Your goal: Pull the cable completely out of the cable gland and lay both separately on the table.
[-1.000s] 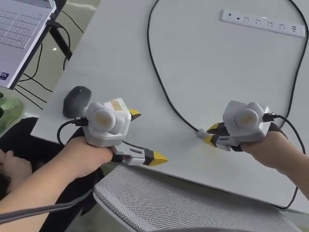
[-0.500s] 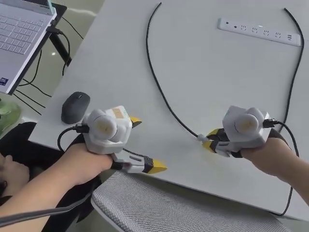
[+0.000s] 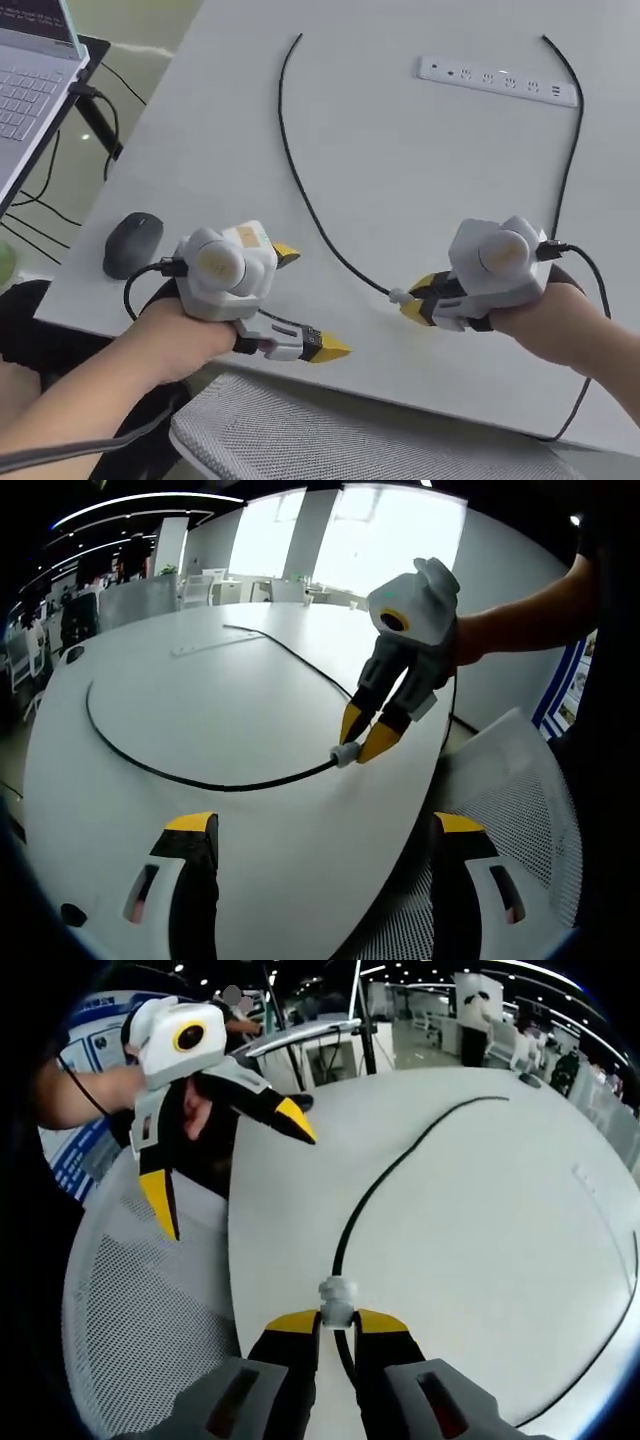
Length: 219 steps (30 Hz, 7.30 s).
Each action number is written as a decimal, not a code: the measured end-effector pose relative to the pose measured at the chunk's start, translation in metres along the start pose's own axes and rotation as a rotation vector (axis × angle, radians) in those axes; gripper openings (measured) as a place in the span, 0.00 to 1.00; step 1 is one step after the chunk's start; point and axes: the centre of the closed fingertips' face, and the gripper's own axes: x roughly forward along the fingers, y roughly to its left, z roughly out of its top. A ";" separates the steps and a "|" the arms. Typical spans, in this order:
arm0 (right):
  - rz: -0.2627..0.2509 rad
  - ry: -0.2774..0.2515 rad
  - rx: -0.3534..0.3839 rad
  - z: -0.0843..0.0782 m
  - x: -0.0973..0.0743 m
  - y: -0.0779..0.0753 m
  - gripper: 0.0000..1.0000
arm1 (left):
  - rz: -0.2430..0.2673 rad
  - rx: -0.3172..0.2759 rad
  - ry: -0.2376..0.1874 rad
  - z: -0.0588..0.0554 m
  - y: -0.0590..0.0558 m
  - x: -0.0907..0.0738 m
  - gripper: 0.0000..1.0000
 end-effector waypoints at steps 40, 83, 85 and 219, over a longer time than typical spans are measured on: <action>0.101 -0.023 -0.210 0.031 -0.069 0.054 0.07 | -0.300 0.080 -0.150 0.068 -0.058 0.022 0.50; 0.139 -0.029 -0.333 0.026 -0.068 0.055 0.09 | -0.426 0.124 -0.122 0.065 -0.081 0.027 0.15; 0.152 -0.048 -0.279 0.027 -0.070 0.053 0.09 | -0.426 0.133 -0.126 0.065 -0.082 0.026 0.15; 0.046 -0.268 -0.326 0.037 -0.087 0.059 0.07 | -0.477 0.101 -0.144 0.079 -0.088 0.015 0.15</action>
